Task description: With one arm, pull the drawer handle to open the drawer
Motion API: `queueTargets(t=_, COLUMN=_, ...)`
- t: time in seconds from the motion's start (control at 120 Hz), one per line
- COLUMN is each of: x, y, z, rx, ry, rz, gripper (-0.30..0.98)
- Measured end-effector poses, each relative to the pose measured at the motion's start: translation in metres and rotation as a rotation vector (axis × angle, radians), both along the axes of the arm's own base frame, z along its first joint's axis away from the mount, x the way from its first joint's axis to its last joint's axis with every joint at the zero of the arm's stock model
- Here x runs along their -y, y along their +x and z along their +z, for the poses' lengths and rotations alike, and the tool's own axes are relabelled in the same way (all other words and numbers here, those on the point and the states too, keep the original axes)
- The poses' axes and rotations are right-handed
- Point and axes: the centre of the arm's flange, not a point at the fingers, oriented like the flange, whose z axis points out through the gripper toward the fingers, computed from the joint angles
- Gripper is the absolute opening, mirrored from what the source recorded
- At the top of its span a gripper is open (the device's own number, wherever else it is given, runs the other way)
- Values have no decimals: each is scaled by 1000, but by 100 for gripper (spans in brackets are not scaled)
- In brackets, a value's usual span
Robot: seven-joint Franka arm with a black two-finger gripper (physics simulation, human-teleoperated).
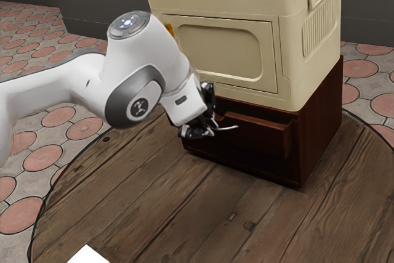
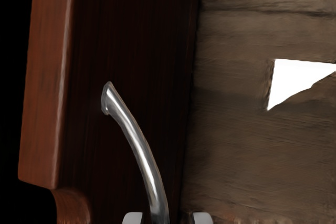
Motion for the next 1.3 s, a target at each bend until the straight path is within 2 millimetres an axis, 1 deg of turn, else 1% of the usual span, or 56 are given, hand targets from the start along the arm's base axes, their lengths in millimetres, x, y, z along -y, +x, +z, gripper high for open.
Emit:
queueTargets(t=0.158, x=1, y=-14, z=-4, rx=-9, ry=1, rz=-1, gripper=4)
queueTargets(t=0.358, x=1, y=-36, z=-3, rx=-7, ry=-1, rz=1, gripper=4)
queueTargets(t=0.625, x=2, y=-60, z=-4, rx=-8, ry=-6, rz=4, gripper=4)
queueTargets(t=0.85, x=12, y=-84, z=-5, rx=-9, ry=-2, rz=-5, gripper=3)
queueTargets(t=0.942, x=12, y=-95, z=-5, rx=-7, ry=0, rz=-4, gripper=3)
queueTargets(t=1.3, x=12, y=-122, z=-5, rx=-3, ry=3, rz=9, gripper=3)
